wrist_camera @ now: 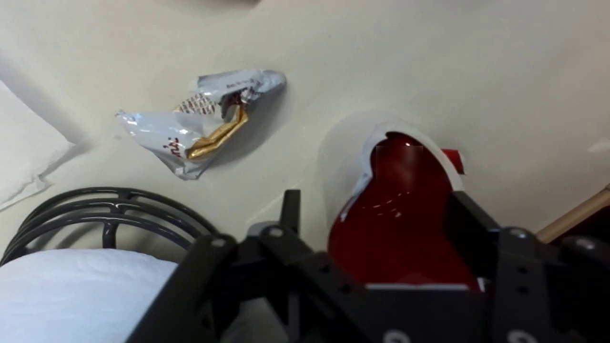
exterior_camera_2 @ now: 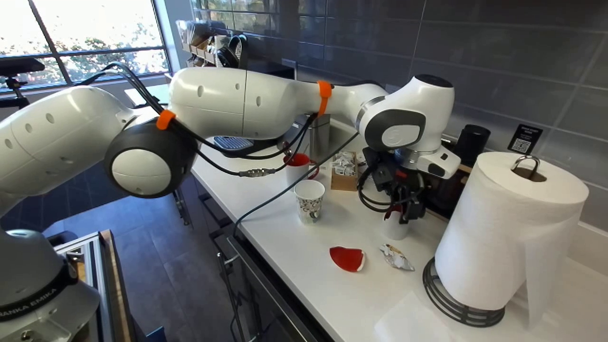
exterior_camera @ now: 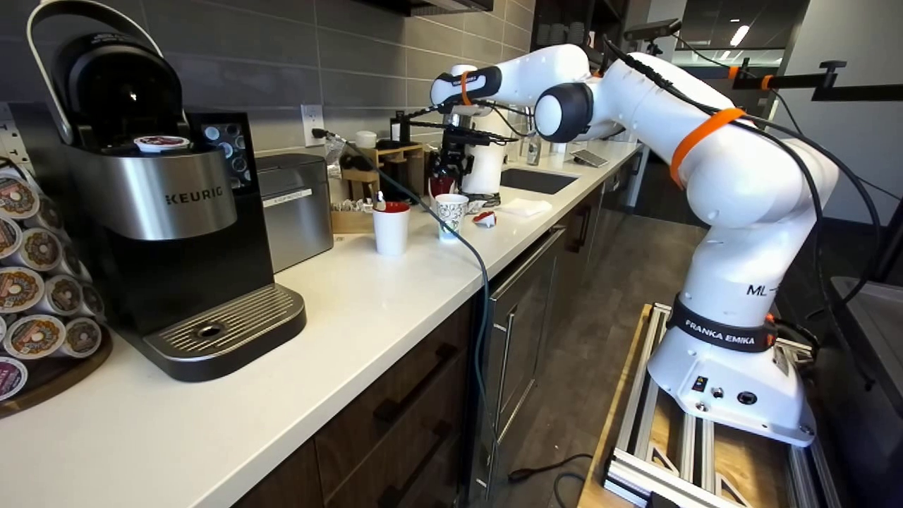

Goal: Pour out the contents from the broken cup

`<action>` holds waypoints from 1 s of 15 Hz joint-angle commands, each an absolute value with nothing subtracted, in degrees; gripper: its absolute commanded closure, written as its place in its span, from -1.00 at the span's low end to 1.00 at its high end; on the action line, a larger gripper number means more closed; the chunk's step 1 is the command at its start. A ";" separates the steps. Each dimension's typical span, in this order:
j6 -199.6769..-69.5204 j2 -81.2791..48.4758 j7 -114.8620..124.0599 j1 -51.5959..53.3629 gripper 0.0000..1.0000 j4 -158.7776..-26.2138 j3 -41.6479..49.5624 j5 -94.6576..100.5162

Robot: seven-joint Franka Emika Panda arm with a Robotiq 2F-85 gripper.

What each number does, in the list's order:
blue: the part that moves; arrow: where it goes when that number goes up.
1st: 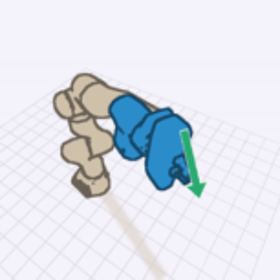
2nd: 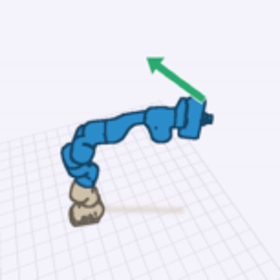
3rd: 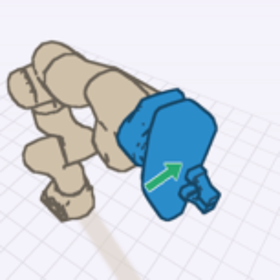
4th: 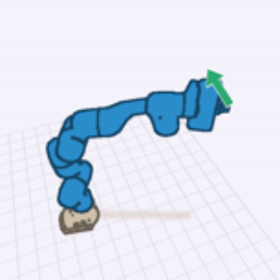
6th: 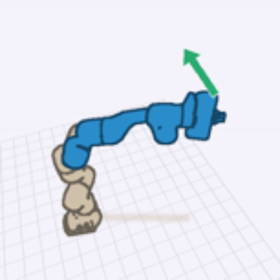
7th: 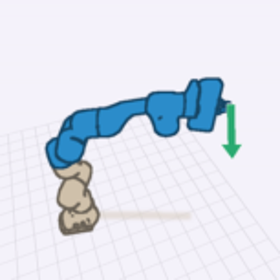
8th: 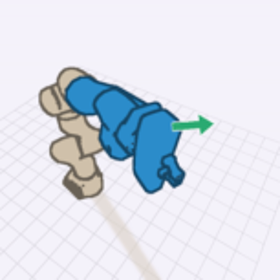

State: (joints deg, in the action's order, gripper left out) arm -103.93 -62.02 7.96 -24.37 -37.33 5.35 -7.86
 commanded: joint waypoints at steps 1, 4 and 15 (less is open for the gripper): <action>-102.61 -64.92 4.59 -24.81 0.09 -33.09 4.89 -7.55; -103.26 -65.51 3.81 -24.64 0.53 -32.25 4.98 -7.68; -107.99 -62.21 0.10 -24.42 0.95 -33.96 6.74 -6.03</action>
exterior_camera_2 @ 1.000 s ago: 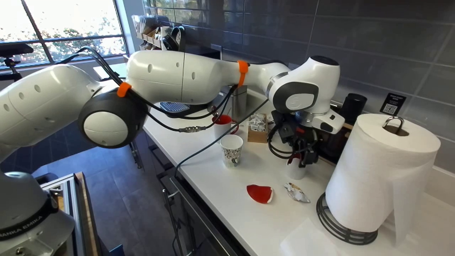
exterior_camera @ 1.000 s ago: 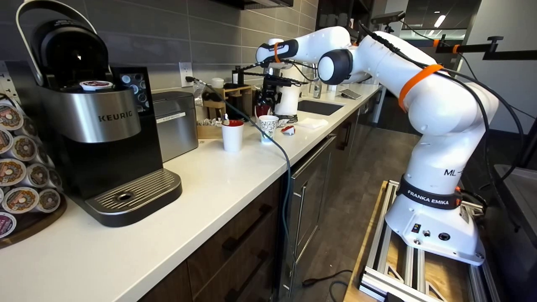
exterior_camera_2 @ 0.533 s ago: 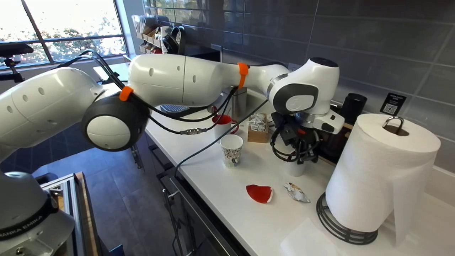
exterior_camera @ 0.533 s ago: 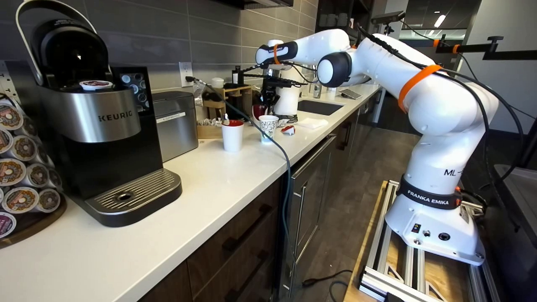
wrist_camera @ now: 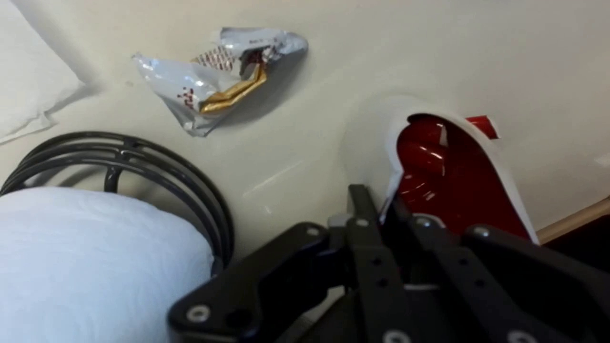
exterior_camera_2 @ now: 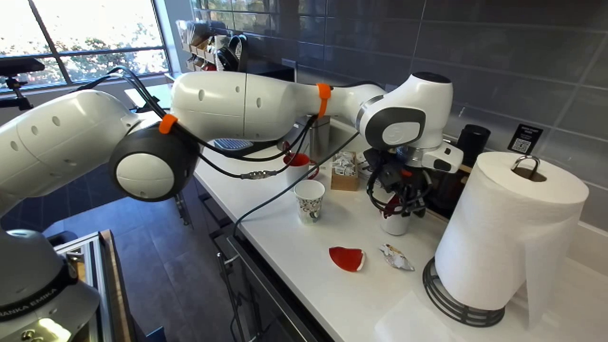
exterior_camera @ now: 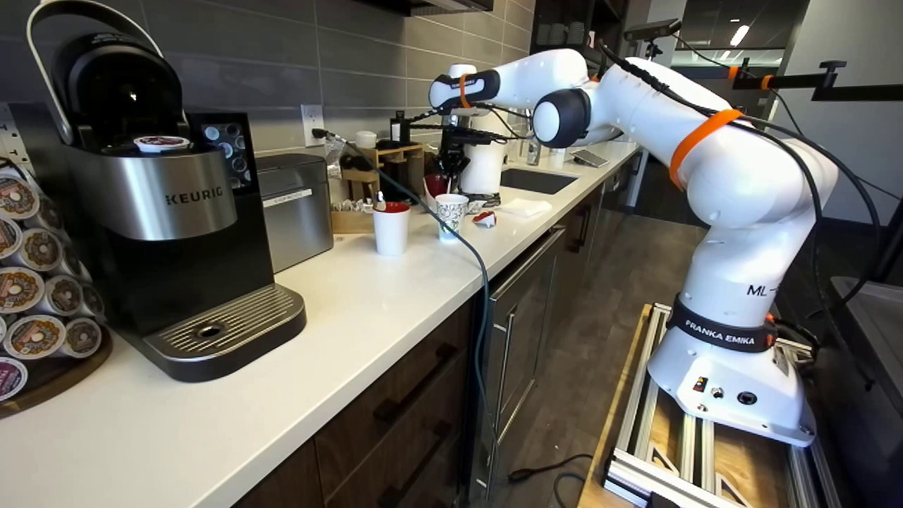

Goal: Pour out the contents from the broken cup

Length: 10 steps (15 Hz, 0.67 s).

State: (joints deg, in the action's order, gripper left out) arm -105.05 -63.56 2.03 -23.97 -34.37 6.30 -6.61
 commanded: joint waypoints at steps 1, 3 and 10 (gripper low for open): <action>-109.87 -61.47 -0.28 -24.62 0.95 -34.27 6.84 -6.28; -113.48 -60.18 -2.21 -24.00 0.95 -35.24 8.20 -4.78; -119.32 -58.01 -7.43 -20.83 0.95 -39.29 11.23 1.62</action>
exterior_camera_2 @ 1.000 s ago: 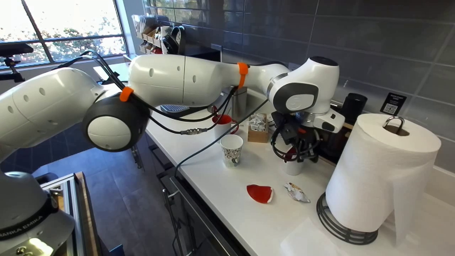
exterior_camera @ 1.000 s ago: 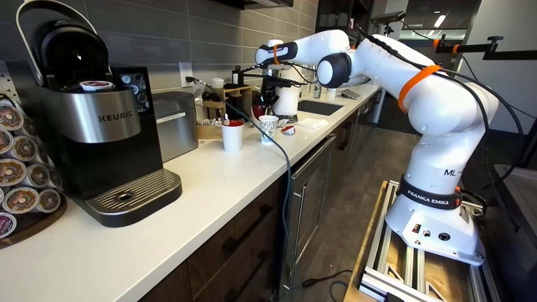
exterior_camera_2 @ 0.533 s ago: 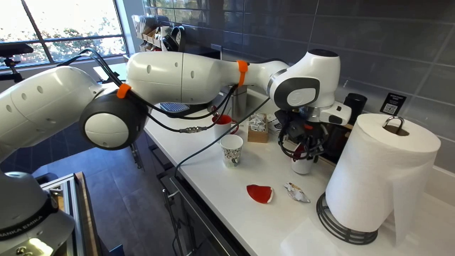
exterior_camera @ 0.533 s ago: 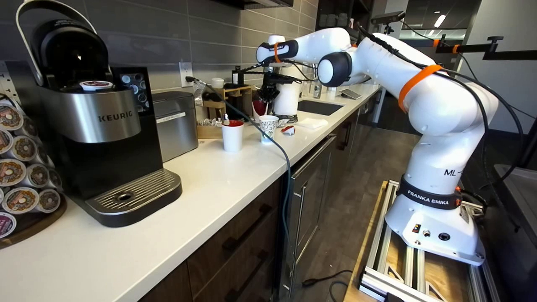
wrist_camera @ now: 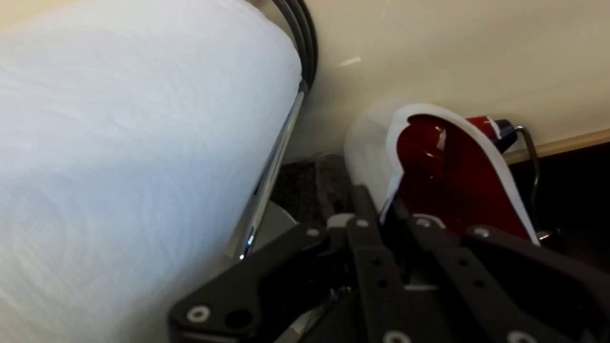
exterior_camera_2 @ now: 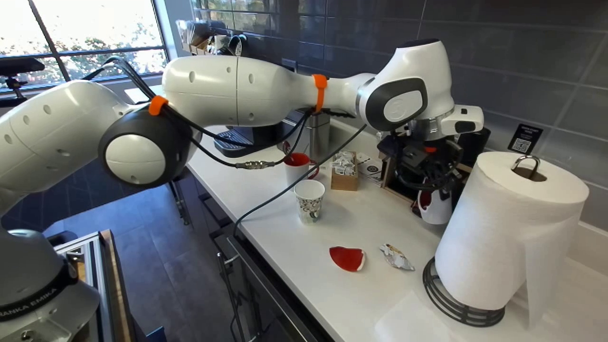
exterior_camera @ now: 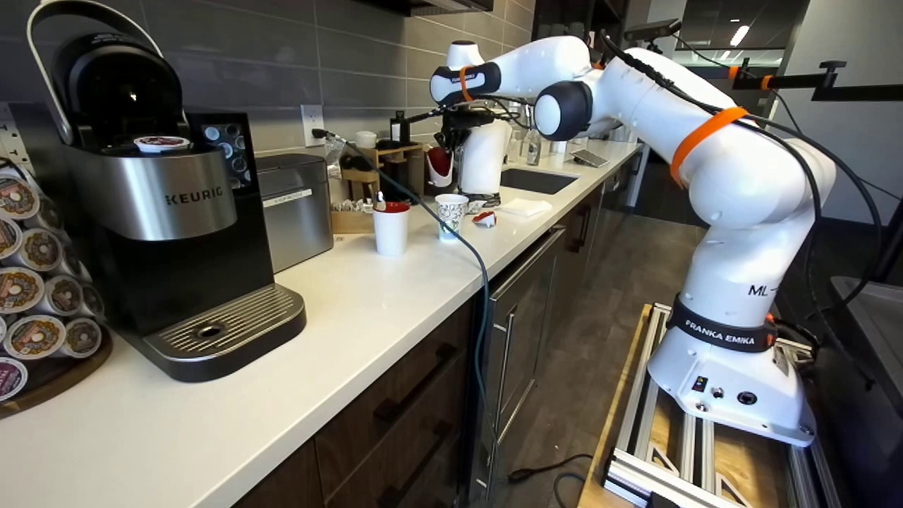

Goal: Pour out the contents from the broken cup

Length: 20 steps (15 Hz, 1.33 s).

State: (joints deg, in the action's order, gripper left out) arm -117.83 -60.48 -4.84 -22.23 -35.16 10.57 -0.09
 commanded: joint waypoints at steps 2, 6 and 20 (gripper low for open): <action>-118.81 -57.40 -9.36 -20.30 0.95 -40.43 11.16 2.38; -121.45 -55.03 -14.22 -20.49 0.95 -44.36 9.54 0.98; -128.78 -35.29 -14.14 -17.87 0.95 -76.97 10.38 2.34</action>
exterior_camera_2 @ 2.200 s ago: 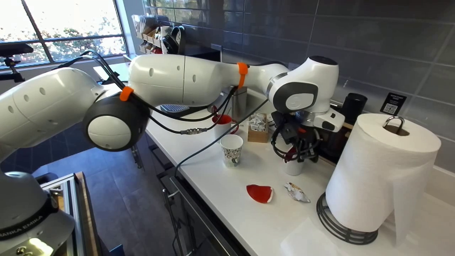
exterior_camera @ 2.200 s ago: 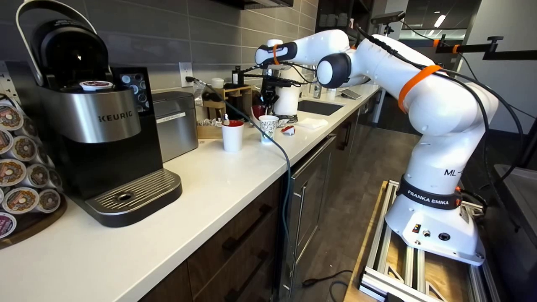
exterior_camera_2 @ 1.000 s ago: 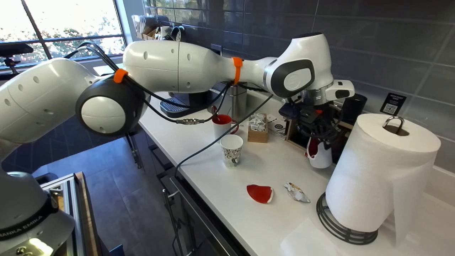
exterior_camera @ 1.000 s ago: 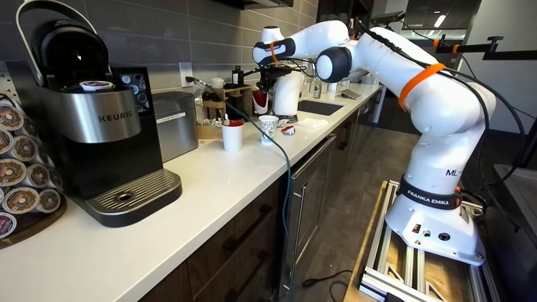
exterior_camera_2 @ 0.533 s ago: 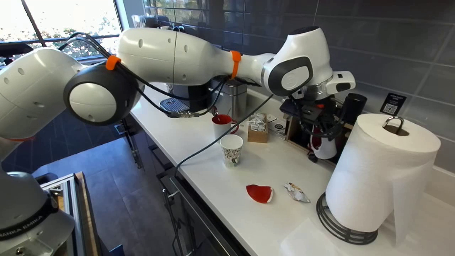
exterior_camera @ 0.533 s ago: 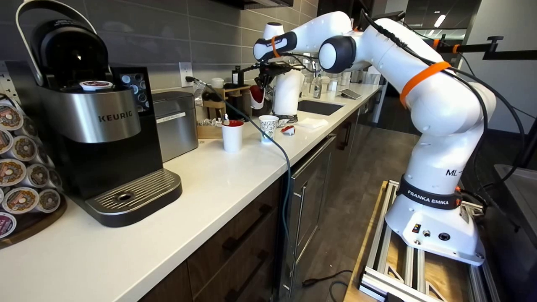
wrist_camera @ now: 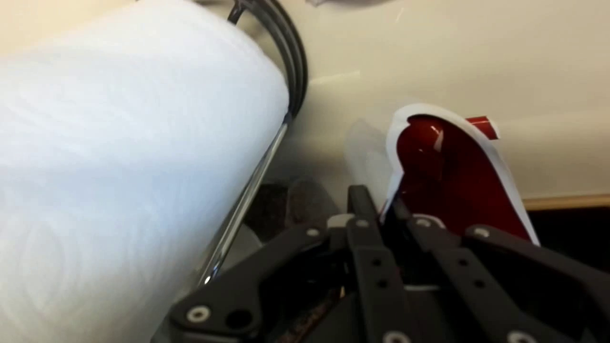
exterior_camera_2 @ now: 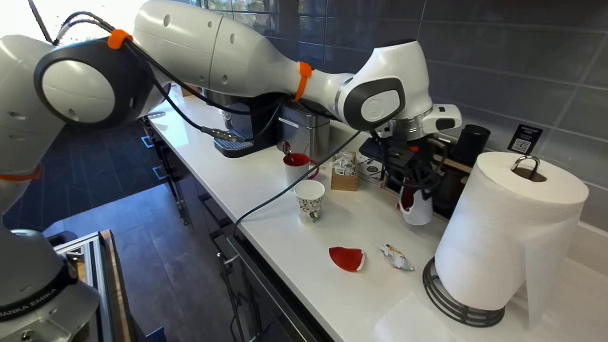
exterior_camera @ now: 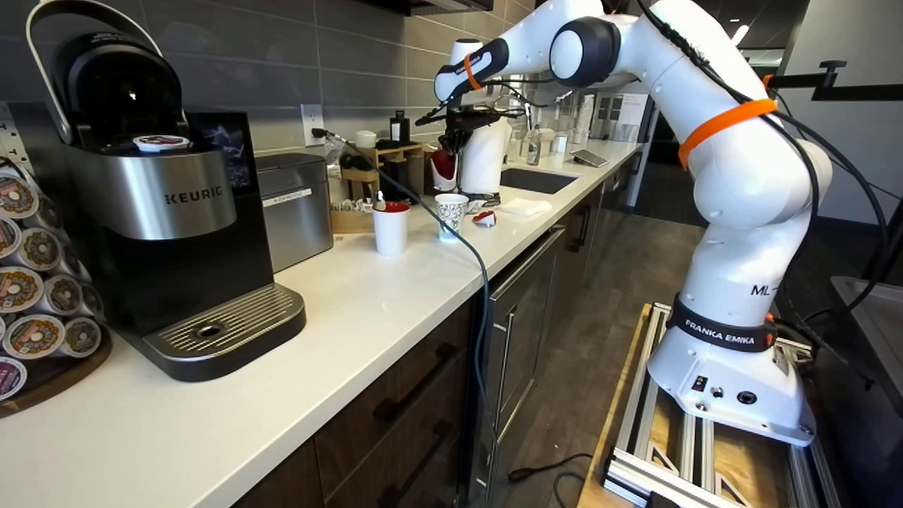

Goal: Pour out the contents from the broken cup

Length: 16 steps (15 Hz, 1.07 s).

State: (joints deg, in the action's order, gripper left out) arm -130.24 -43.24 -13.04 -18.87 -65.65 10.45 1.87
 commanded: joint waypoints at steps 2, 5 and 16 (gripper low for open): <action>-126.95 -32.27 -15.22 -17.92 0.95 -81.00 9.78 1.87; -129.09 -29.73 -11.07 -16.17 0.95 -85.37 11.64 3.59; -130.47 -31.18 -2.54 -11.39 0.95 -84.09 15.00 16.89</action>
